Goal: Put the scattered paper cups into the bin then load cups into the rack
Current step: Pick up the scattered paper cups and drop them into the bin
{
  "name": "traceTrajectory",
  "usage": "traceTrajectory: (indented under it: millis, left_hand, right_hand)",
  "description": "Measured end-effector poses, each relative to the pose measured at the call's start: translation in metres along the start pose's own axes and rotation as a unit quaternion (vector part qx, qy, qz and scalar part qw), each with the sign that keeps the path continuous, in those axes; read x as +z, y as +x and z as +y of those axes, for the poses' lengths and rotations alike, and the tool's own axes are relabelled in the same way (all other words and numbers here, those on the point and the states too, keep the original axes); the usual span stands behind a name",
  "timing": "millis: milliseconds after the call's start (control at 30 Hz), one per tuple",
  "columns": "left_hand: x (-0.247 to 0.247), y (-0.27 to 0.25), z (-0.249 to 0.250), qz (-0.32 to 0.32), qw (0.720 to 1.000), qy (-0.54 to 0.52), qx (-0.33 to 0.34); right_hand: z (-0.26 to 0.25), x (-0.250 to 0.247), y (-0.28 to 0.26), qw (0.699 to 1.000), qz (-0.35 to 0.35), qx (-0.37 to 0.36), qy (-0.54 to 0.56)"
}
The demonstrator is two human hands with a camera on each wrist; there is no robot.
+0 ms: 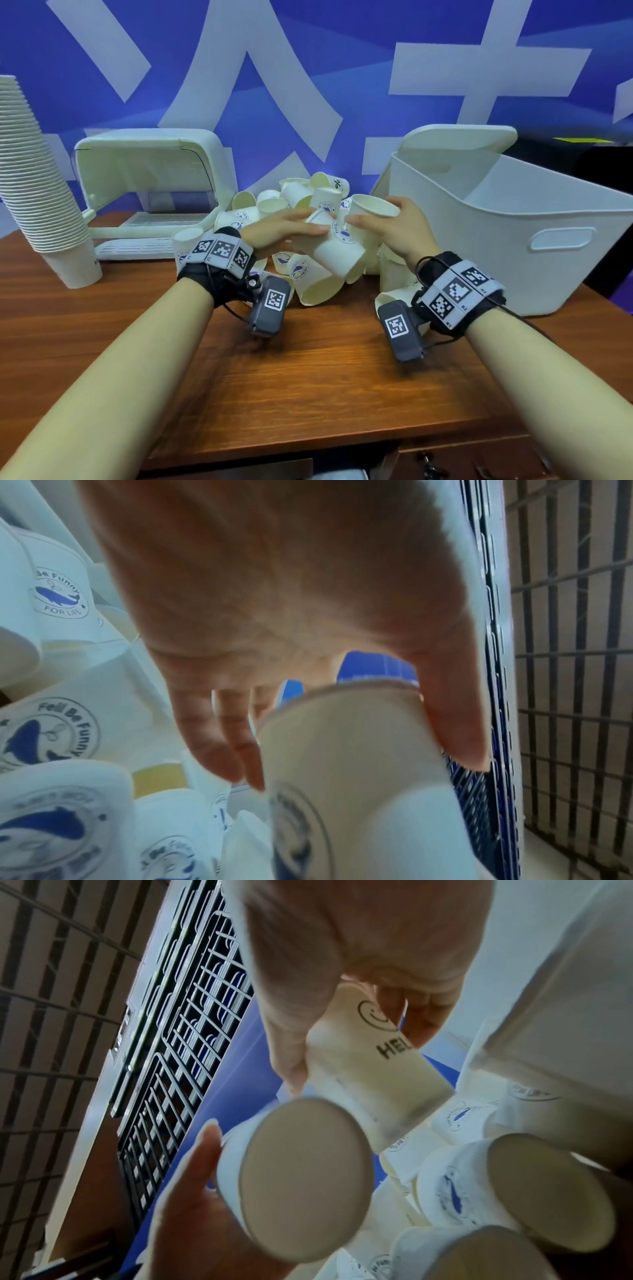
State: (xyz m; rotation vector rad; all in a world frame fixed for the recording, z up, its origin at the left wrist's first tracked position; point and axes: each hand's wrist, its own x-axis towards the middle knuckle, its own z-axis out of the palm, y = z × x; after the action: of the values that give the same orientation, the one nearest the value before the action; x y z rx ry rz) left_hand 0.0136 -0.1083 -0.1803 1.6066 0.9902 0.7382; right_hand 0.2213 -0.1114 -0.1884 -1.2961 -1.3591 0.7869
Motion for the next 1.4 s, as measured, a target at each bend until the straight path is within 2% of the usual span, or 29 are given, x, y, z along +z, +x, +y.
traceTrajectory:
  millis: [100,233,333,467,633,733,867,1000,1200,1400]
  left_hand:
    - [-0.002,0.005,0.007,0.050,0.997,-0.031,0.047]
    - [-0.002,0.013,0.018,0.160,0.977,-0.092,0.106]
    - [0.001,0.019,0.031,0.195,0.960,-0.150,0.135]
    - [0.011,0.028,0.049,0.197,0.955,-0.156,0.159]
    - [0.025,0.042,0.065,0.184,0.951,-0.141,0.204]
    - [0.037,0.051,0.079,0.177,0.953,-0.156,0.191]
    - [0.055,0.067,0.097,0.124,0.965,-0.127,0.193]
    - [0.078,0.083,0.113,0.153,0.966,-0.130,0.164]
    - [0.112,0.108,0.124,0.174,0.970,-0.054,0.159]
    - [0.140,0.129,0.117,0.172,0.977,0.051,0.114]
  right_hand:
    - [-0.010,-0.001,-0.002,0.999,0.002,-0.025,0.041]
    - [-0.024,0.003,-0.001,0.995,0.013,-0.046,0.090]
    - [-0.040,0.002,0.000,0.989,0.010,-0.058,0.136]
    - [-0.060,-0.003,0.002,0.984,0.006,-0.086,0.159]
    - [-0.073,-0.015,0.007,0.984,0.007,-0.082,0.160]
    - [-0.080,-0.028,0.011,0.984,0.016,-0.082,0.155]
    - [-0.088,-0.054,0.015,0.988,0.023,-0.054,0.141]
    - [-0.089,-0.083,0.023,0.989,0.069,-0.041,0.124]
    - [-0.080,-0.122,0.029,0.984,0.141,-0.020,0.105]
    - [-0.056,-0.150,0.035,0.980,0.193,0.047,-0.030]
